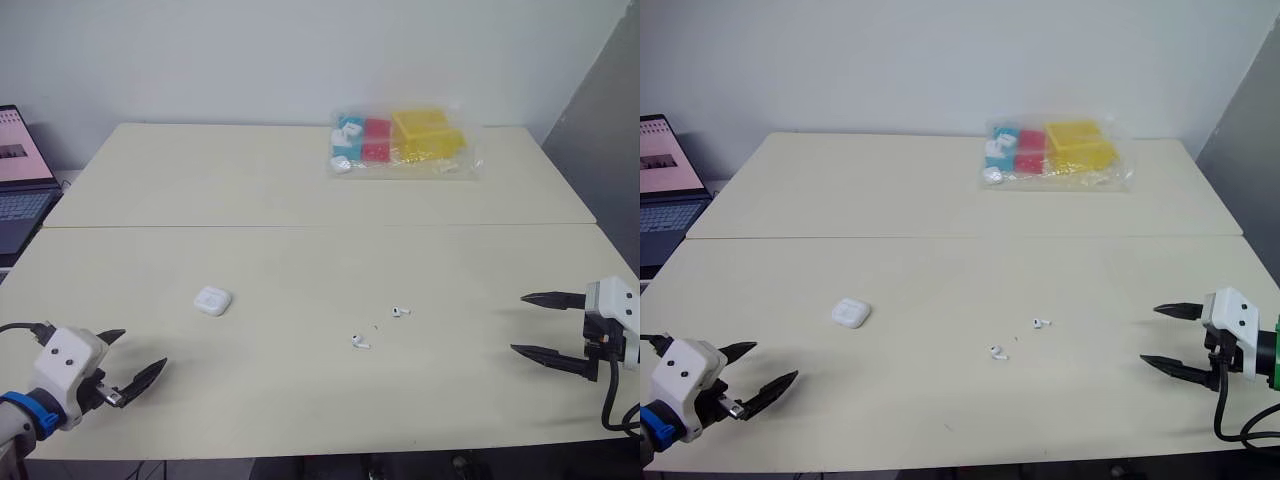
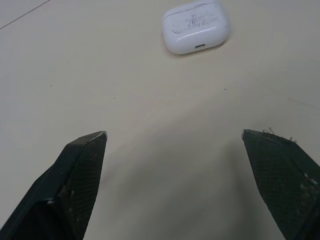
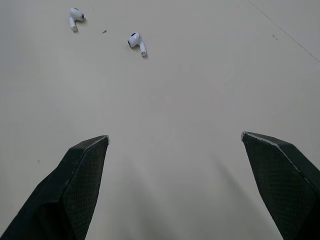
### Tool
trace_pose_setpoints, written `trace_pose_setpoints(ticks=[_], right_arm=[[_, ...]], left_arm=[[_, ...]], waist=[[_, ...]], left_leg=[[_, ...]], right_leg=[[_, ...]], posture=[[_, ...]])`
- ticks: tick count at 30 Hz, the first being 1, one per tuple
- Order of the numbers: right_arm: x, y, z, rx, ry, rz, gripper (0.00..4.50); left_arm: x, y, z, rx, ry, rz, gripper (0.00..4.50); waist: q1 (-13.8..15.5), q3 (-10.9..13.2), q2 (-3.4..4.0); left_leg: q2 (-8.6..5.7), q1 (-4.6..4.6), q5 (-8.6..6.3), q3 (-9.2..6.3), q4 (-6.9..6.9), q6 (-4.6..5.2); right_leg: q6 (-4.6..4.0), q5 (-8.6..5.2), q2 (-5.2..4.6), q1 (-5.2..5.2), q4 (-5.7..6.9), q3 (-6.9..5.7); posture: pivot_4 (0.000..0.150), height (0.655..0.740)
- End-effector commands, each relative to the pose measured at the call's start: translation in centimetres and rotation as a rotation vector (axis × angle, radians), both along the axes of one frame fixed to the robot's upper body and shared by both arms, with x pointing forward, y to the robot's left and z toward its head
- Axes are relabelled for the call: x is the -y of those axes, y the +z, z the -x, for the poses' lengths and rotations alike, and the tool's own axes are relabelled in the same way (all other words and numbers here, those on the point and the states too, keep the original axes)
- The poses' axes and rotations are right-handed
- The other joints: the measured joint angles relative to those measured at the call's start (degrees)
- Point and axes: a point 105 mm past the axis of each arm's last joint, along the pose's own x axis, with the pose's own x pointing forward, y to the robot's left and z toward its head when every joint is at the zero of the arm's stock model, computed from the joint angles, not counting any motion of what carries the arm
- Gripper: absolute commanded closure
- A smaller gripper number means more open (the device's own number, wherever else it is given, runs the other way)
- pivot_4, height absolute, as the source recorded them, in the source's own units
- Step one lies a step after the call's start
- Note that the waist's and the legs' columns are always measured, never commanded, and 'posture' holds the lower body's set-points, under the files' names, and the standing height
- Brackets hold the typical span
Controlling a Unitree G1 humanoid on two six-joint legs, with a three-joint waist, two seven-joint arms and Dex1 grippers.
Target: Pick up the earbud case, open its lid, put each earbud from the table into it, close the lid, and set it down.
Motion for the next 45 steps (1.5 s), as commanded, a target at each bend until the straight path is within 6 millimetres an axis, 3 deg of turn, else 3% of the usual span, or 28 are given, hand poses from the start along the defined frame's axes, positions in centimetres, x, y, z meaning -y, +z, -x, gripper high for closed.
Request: trace_pose_setpoints(ticks=[1, 11, 23, 28, 35, 39, 41, 45], right_arm=[[-0.4, 0.8, -0.3, 0.033, 0.022, 0.019, 0.05], [-1.3, 1.1, -0.7, 0.041, 0.027, 0.028, 0.05], [-1.9, 1.2, -0.9, 0.046, 0.03, 0.024, 0.05], [-2.0, 1.4, -1.0, 0.05, 0.031, 0.026, 0.05], [-2.9, 1.9, -0.9, 0.06, 0.05, 0.007, 0.05], [-4.8, 3.1, -1.0, 0.065, 0.115, -0.022, 0.05], [-5.2, 3.4, -1.0, 0.064, 0.126, -0.028, 0.05], [-8.0, 5.6, -0.9, 0.072, 0.219, -0.074, 0.05]], left_arm=[[0.2, 1.2, -0.1, 0.039, -0.01, 0.018, 0.0], [-0.6, 3.2, -1.2, 0.127, 0.018, 0.118, 0.0], [-1.8, 2.3, -0.1, 0.077, 0.059, 0.05, 0.0], [-1.6, 2.5, 0.3, 0.075, 0.07, 0.122, 0.0], [0.9, 1.7, -0.2, 0.063, 0.109, 0.245, 0.0], [3.2, 1.0, -1.9, 0.054, 0.103, 0.281, 0.0], [3.7, 0.9, -2.1, 0.046, 0.096, 0.279, 0.0], [4.5, 0.0, -3.8, 0.04, 0.082, 0.24, 0.0]], waist=[[0.0, 0.0, 0.0], [0.02, 0.0, -0.01], [-0.04, -0.01, -0.01], [-0.05, -0.01, -0.01], [-0.04, -0.01, -0.02], [0.0, -0.02, 0.0], [0.02, -0.03, -0.03], [-0.1, -0.03, 0.0]], left_leg=[[0.0, 0.0, 0.0, 0.0, 0.0, 0.0], [0.0, 0.0, 0.0, 0.01, 0.03, 0.0], [-0.01, 0.02, 0.0, 0.01, 0.05, 0.0], [-0.02, 0.02, 0.0, 0.01, 0.05, 0.0], [0.0, 0.01, 0.0, -0.01, 0.06, 0.0], [-0.03, 0.06, 0.01, -0.03, 0.12, 0.0], [-0.03, 0.12, 0.01, -0.05, 0.15, 0.0], [-0.08, 0.14, 0.01, -0.06, 0.13, 0.0]], right_leg=[[0.0, 0.0, 0.0, 0.0, 0.0, 0.0], [0.1, 0.06, 0.02, 0.01, 0.06, -0.02], [0.12, 0.07, 0.03, 0.02, 0.06, -0.02], [0.12, 0.07, 0.04, 0.01, 0.06, -0.01], [0.15, 0.09, 0.03, 0.03, 0.06, 0.02], [0.22, 0.14, 0.03, 0.07, 0.14, 0.01], [0.24, 0.16, 0.06, 0.15, 0.14, 0.0], [0.23, 0.15, 0.07, 0.16, 0.12, 0.08]], posture=[[0.15, 0.74], [0.15, 0.74], [0.15, 0.74], [0.15, 0.74], [0.15, 0.74], [0.15, 0.74], [0.15, 0.74], [0.15, 0.74]])
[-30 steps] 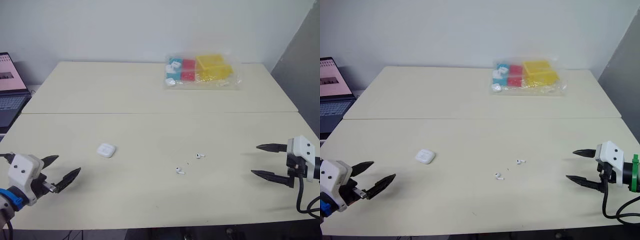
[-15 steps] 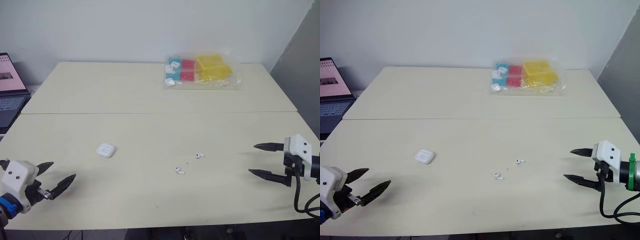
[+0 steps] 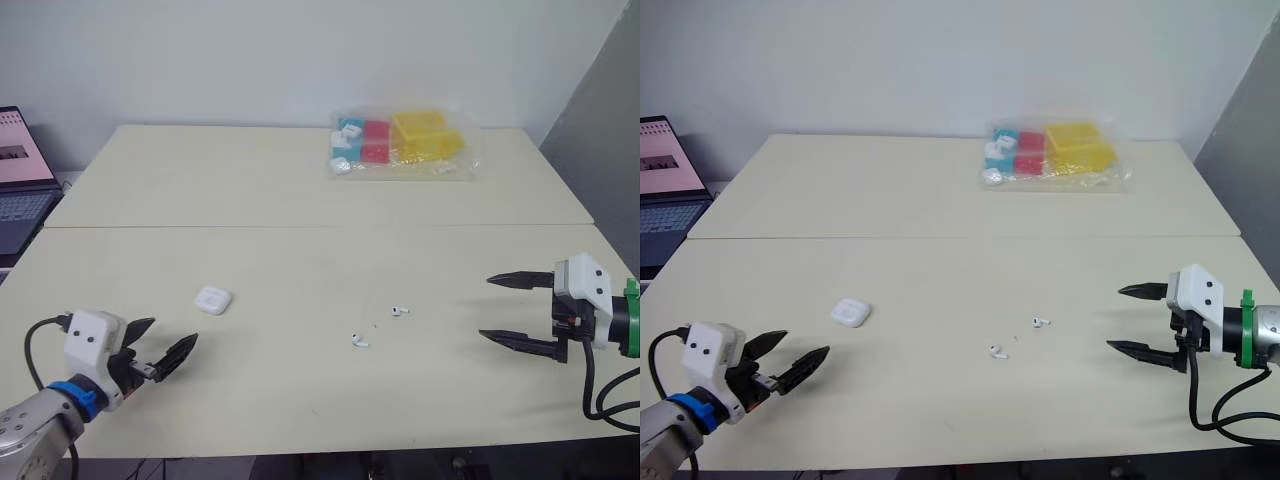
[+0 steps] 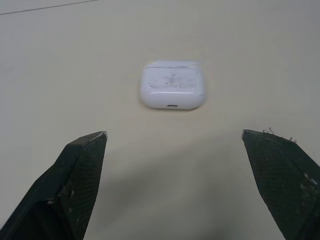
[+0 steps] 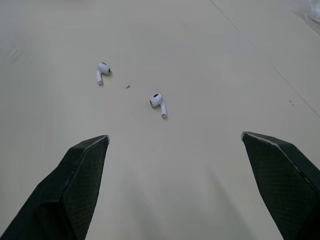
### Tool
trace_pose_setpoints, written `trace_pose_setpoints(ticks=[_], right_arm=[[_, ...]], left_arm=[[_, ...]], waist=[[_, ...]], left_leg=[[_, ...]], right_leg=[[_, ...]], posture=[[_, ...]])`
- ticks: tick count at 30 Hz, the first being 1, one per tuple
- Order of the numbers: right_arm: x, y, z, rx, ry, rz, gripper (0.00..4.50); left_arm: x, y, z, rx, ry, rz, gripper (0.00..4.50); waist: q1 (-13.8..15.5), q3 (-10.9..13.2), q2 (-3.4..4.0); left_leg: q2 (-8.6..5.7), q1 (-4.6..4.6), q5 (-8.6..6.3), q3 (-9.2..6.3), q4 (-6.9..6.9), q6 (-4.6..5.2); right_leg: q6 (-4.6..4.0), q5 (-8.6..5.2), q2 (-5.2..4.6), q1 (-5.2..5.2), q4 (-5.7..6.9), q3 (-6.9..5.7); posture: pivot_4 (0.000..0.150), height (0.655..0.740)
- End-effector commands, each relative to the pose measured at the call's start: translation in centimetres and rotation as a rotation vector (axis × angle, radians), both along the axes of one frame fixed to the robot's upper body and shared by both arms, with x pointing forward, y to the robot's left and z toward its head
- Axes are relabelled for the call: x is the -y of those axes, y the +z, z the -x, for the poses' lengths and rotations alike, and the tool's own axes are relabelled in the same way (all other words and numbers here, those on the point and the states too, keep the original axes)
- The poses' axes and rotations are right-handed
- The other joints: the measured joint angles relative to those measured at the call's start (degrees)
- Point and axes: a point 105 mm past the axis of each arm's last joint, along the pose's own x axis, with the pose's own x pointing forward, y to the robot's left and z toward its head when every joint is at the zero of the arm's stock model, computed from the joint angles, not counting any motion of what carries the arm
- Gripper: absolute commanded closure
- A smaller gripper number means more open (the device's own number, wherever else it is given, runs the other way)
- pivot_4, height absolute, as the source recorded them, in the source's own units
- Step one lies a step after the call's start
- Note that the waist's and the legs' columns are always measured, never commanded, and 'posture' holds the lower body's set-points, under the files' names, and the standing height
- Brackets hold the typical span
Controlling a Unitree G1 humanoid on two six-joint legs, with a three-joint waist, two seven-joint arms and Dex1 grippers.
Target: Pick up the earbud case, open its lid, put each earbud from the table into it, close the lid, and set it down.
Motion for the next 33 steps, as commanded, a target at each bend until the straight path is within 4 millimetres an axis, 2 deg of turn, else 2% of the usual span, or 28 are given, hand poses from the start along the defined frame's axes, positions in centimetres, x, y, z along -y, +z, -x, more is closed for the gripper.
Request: trace_pose_setpoints(ticks=[1, 7, 33], right_arm=[[-2.4, 2.5, 0.4, 0.032, 0.091, -0.025, 0.05], [-3.0, 3.2, 0.1, 0.044, 0.089, -0.037, 0.05], [-2.6, 2.6, 0.0, 0.021, 0.112, -0.007, 0.05]], left_arm=[[0.4, 0.2, -1.2, 0.026, -0.01, -0.028, 0.0], [0.5, 0.8, -2.0, 0.046, -0.015, -0.006, 0.0], [0.9, 1.0, -0.9, 0.067, 0.003, -0.002, 0.0]], waist=[[0.0, 0.0, 0.0], [0.19, -0.02, -0.04], [0.17, -0.02, -0.04]], left_leg=[[0.01, 0.0, 0.0, 0.0, 0.0, 0.0], [0.03, -0.09, -0.01, 0.01, -0.02, 0.0], [0.05, -0.06, -0.01, 0.01, 0.0, 0.0]], right_leg=[[0.0, 0.0, 0.01, 0.0, 0.0, -0.01], [-0.04, -0.03, 0.04, -0.01, -0.06, -0.09], [-0.04, -0.02, 0.02, 0.0, -0.03, -0.08]], posture=[[0.15, 0.74], [0.15, 0.74], [0.15, 0.74]])
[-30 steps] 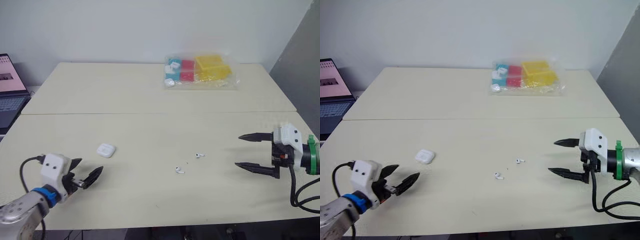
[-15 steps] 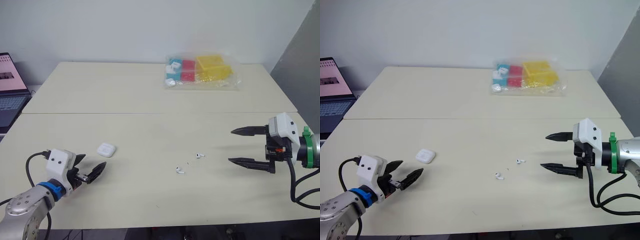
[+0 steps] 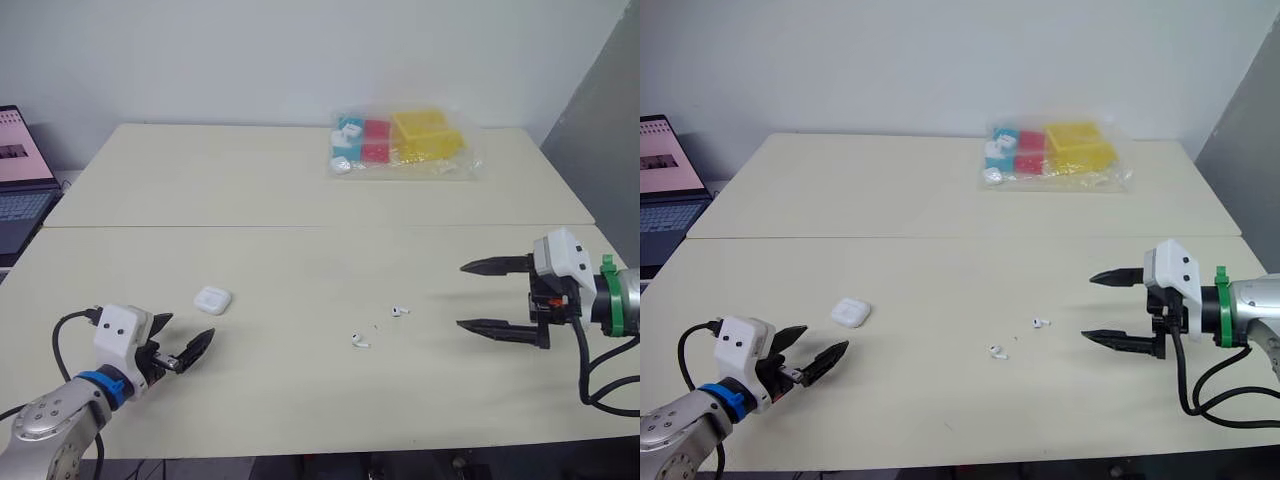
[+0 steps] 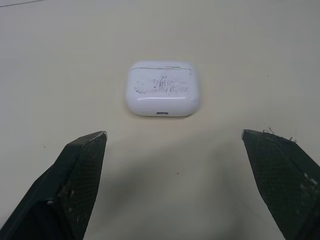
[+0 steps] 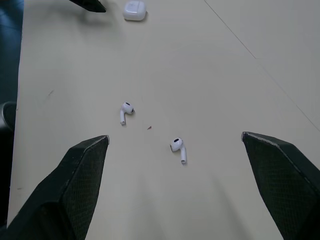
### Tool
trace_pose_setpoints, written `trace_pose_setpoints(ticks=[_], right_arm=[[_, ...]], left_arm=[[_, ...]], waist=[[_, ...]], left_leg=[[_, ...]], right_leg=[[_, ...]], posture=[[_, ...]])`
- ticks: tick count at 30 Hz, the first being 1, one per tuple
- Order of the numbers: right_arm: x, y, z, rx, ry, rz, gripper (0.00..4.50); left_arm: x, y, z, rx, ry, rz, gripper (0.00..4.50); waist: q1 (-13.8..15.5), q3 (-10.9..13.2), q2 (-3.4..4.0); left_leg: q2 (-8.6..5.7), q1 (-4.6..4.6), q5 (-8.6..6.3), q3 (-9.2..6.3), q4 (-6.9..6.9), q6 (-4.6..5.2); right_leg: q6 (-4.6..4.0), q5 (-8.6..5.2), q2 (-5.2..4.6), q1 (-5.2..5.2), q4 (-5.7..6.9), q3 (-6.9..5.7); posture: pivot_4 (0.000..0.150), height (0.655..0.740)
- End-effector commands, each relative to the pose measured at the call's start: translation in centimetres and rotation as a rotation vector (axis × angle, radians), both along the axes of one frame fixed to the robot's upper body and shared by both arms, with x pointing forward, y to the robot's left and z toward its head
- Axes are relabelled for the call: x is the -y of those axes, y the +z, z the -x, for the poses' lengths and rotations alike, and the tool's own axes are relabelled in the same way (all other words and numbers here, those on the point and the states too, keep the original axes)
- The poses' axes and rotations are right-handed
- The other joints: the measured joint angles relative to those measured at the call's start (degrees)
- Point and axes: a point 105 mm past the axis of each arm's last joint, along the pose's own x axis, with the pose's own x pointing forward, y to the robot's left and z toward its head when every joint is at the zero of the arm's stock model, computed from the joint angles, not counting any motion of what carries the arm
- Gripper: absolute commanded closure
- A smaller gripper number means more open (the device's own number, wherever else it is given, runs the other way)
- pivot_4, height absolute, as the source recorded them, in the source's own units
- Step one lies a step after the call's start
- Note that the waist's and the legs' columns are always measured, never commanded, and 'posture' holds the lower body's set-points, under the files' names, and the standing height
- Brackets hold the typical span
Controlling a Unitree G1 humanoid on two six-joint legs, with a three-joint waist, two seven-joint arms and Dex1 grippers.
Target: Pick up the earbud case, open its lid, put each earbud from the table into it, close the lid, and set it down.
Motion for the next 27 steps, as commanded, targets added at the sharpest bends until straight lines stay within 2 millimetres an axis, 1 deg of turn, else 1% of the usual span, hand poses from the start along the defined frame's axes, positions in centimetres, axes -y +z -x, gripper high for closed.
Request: trace_pose_setpoints(ticks=[1, 13, 19, 27], right_arm=[[0.0, 0.9, 0.1, 0.051, 0.014, 0.017, 0.05], [-0.1, 0.8, 0.2, 0.054, 0.017, 0.018, 0.05], [-0.3, 1.0, 0.2, 0.059, 0.022, 0.011, 0.05], [-1.1, 1.3, 0.3, 0.069, 0.051, -0.002, 0.05]], left_arm=[[0.0, 1.4, -0.1, 0.057, 0.001, -0.016, 0.0], [0.4, 1.0, -0.7, 0.05, 0.0, 0.006, 0.0], [0.7, 0.4, -1.4, 0.034, 0.024, 0.044, 0.0], [1.3, -1.0, -2.3, -0.013, 0.021, 0.056, 0.0]], waist=[[0.0, 0.0, 0.0], [0.0, 0.0, 0.0], [0.04, 0.0, 0.0], [0.04, 0.0, 0.0]], left_leg=[[0.0, 0.0, 0.0, 0.0, 0.0, 0.0], [-0.01, 0.0, 0.0, 0.0, 0.0, 0.0], [-0.02, 0.0, 0.0, 0.0, 0.0, 0.0], [-0.02, 0.0, 0.0, 0.0, 0.0, 0.0]], right_leg=[[0.0, 0.0, 0.0, 0.0, 0.0, 0.0], [0.0, 0.0, 0.0, 0.0, 0.0, 0.01], [0.0, 0.0, 0.0, 0.01, 0.0, 0.01], [0.01, 0.0, 0.01, 0.01, 0.0, 0.01]], posture=[[0.15, 0.74], [0.15, 0.74], [0.15, 0.74], [0.15, 0.74]])
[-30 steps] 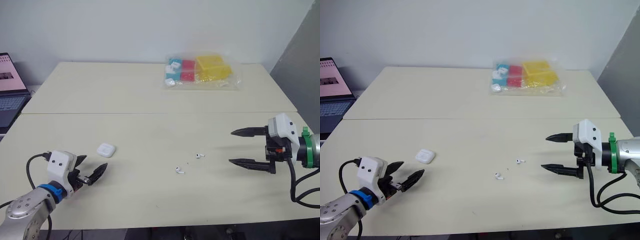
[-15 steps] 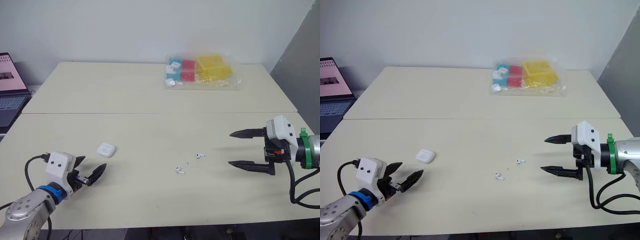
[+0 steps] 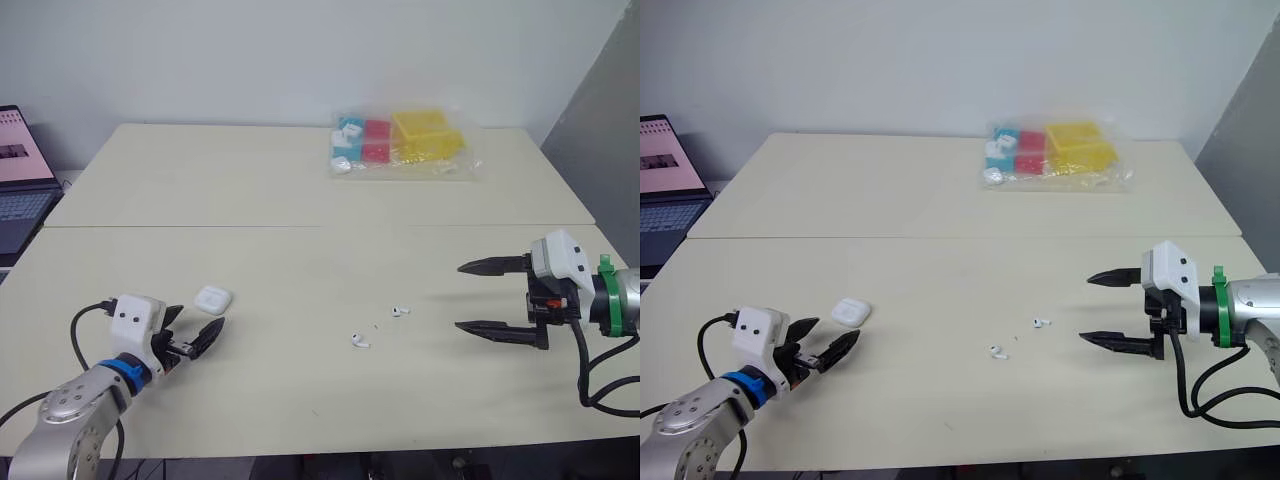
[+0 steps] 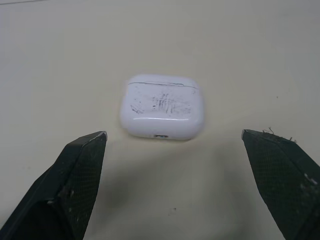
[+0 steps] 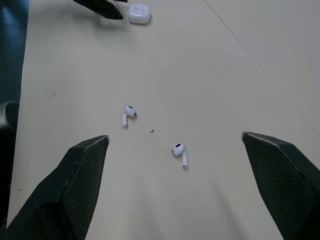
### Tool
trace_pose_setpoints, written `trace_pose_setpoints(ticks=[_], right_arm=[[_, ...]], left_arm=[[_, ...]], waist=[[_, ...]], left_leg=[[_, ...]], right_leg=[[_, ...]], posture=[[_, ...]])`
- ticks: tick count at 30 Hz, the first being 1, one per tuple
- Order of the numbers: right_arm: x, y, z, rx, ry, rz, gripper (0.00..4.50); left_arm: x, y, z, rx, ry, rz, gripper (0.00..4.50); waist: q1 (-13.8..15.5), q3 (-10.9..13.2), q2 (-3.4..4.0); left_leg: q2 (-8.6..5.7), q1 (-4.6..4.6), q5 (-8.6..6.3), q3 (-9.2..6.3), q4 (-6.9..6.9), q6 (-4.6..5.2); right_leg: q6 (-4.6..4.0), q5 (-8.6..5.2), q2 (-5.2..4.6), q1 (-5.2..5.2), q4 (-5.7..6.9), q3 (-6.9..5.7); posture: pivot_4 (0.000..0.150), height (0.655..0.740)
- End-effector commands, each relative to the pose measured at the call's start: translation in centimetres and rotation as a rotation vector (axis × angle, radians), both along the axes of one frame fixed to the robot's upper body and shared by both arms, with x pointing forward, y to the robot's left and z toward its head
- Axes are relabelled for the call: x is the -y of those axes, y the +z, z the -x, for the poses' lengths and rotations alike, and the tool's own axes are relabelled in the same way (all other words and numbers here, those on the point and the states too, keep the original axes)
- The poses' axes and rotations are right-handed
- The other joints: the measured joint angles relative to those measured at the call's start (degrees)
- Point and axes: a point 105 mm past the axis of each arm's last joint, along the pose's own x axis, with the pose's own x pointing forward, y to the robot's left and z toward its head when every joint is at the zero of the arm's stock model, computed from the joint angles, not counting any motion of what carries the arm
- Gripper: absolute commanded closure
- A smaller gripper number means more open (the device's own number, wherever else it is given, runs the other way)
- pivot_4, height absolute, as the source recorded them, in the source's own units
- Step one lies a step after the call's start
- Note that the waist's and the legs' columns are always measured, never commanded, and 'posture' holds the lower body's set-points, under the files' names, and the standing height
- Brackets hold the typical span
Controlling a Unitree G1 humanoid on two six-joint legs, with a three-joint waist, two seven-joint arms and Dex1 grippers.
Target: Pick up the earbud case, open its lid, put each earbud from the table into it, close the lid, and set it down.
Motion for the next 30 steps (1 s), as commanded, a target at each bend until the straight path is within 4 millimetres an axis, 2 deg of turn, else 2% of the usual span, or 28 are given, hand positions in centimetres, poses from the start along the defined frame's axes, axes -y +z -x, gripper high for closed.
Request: trace_pose_setpoints(ticks=[1, 8, 21, 30], right_arm=[[-0.6, 0.9, 0.3, 0.044, 0.026, 0.002, 0.05], [-0.6, 0.9, 0.2, 0.049, 0.025, -0.001, 0.05], [-1.5, 0.8, 0.1, 0.052, 0.05, -0.017, 0.05], [-1.7, 0.7, 0.1, 0.053, 0.048, -0.023, 0.05]], left_arm=[[0.1, 0.0, -0.4, -0.003, 0.002, 0.005, 0.0], [-0.3, -0.4, -1.2, -0.009, 0.005, -0.011, 0.0], [-0.7, -1.6, -2.0, -0.085, -0.116, -0.019, 0.0], [-0.8, -1.6, -3.3, -0.069, -0.127, -0.03, 0.0]], waist=[[0.01, 0.0, 0.0], [0.03, 0.0, 0.0], [0.38, -0.06, 0.11], [1.15, -0.13, 0.23]], left_leg=[[0.0, 0.0, 0.0, 0.0, 0.0, 0.0], [0.0, 0.01, 0.0, 0.0, 0.0, 0.0], [0.01, 0.05, 0.0, 0.0, 0.0, 0.0], [0.02, 0.11, 0.01, 0.0, 0.0, 0.01]], right_leg=[[0.0, 0.0, 0.0, 0.0, 0.0, 0.0], [0.0, 0.0, 0.0, 0.01, 0.0, -0.01], [0.0, 0.0, -0.01, 0.04, 0.03, -0.03], [0.01, 0.01, -0.01, 0.09, 0.04, -0.06]], posture=[[0.15, 0.74], [0.15, 0.74], [0.15, 0.74], [0.15, 0.74]])
